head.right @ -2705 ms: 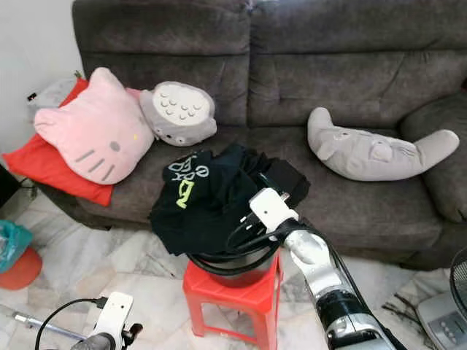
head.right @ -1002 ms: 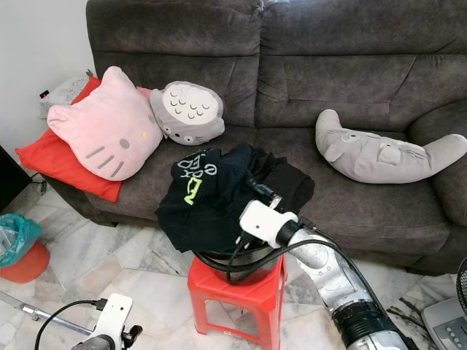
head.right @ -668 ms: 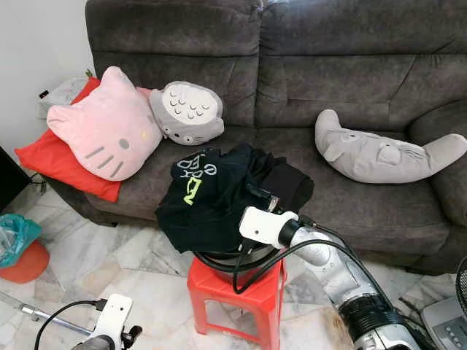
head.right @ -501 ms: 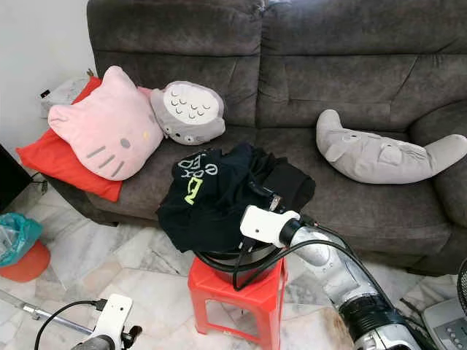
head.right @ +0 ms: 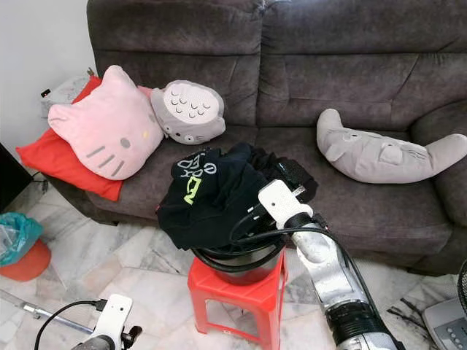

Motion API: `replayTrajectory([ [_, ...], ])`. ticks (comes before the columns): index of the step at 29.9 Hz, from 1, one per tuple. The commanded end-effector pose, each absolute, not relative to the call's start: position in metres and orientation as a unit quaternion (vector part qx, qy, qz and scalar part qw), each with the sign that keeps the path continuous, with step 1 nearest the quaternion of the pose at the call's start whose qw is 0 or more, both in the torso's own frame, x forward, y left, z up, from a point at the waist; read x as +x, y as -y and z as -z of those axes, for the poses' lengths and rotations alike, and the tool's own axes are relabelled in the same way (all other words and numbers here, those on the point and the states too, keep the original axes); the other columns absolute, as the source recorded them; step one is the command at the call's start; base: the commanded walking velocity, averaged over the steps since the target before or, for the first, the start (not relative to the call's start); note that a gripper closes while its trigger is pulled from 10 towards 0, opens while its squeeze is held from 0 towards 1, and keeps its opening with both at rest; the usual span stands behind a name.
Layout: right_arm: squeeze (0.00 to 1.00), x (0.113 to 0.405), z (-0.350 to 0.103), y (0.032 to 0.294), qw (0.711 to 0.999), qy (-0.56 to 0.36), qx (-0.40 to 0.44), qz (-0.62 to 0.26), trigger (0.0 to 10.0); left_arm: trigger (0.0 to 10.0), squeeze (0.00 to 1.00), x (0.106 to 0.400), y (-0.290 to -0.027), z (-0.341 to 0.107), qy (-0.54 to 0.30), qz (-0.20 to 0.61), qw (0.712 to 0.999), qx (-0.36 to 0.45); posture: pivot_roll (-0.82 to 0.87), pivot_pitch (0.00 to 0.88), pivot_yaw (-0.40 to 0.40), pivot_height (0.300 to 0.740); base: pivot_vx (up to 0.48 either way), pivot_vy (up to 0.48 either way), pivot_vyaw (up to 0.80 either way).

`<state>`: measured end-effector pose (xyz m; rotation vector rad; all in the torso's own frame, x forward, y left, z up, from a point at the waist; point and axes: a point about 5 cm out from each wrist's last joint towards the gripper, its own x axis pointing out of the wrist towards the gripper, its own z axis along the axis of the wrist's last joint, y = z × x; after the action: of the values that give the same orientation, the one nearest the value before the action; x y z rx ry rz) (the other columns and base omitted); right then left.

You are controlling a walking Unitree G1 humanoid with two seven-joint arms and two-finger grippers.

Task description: Hang hanger

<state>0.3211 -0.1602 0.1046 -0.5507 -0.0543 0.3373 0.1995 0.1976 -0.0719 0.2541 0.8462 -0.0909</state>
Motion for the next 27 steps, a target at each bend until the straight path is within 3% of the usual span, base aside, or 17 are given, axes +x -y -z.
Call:
replayTrajectory([
  [1, 0.0, 0.32, -0.102, 0.159, 0.951, 0.022, -0.258, -0.17, 10.0, 10.0, 0.0, 0.195, -0.202, 0.074, -0.418, 0.042, 0.898, 0.13, -0.19, 0.0, 0.115, 0.74, 0.0, 0.0, 0.0],
  [11, 0.0, 0.314, -0.096, 0.153, 0.92, 0.013, -0.312, -0.238, 10.0, 10.0, 0.0, 0.196, -0.201, 0.073, -0.415, 0.042, 0.899, 0.132, -0.19, 0.0, 0.113, 0.74, 0.0, 0.0, 0.0],
  [12, 0.0, 0.314, -0.096, 0.153, 0.919, 0.013, -0.314, -0.238, 6.0, 10.0, 0.0, 0.196, -0.201, 0.073, -0.414, 0.042, 0.9, 0.132, -0.19, 0.0, 0.113, 0.74, 0.0, 0.0, 0.0],
  [13, 0.0, 0.315, -0.096, 0.153, 0.918, 0.014, -0.316, -0.238, 4.7, 10.0, 0.0, 0.196, -0.201, 0.073, -0.414, 0.043, 0.9, 0.132, -0.19, 0.0, 0.113, 0.74, 0.0, 0.0, 0.0],
  [14, 0.0, 0.314, -0.096, 0.152, 0.918, 0.014, -0.314, -0.24, 1.1, 10.0, 0.0, 0.196, -0.201, 0.073, -0.414, 0.043, 0.9, 0.132, -0.19, 0.0, 0.113, 0.74, 0.0, 0.0, 0.0],
  [15, 0.0, 0.314, -0.096, 0.152, 0.918, 0.015, -0.314, -0.242, 0.0, 10.0, 0.0, 0.196, -0.2, 0.073, -0.414, 0.043, 0.9, 0.132, -0.19, 0.0, 0.113, 0.74, 0.0, 0.0, 0.0],
  [27, 0.0, 0.314, -0.098, 0.149, 0.917, 0.021, -0.312, -0.248, 0.0, 10.0, 0.0, 0.198, -0.2, 0.072, -0.41, 0.044, 0.901, 0.132, -0.19, 0.0, 0.113, 0.74, 0.0, 0.0, 0.0],
])
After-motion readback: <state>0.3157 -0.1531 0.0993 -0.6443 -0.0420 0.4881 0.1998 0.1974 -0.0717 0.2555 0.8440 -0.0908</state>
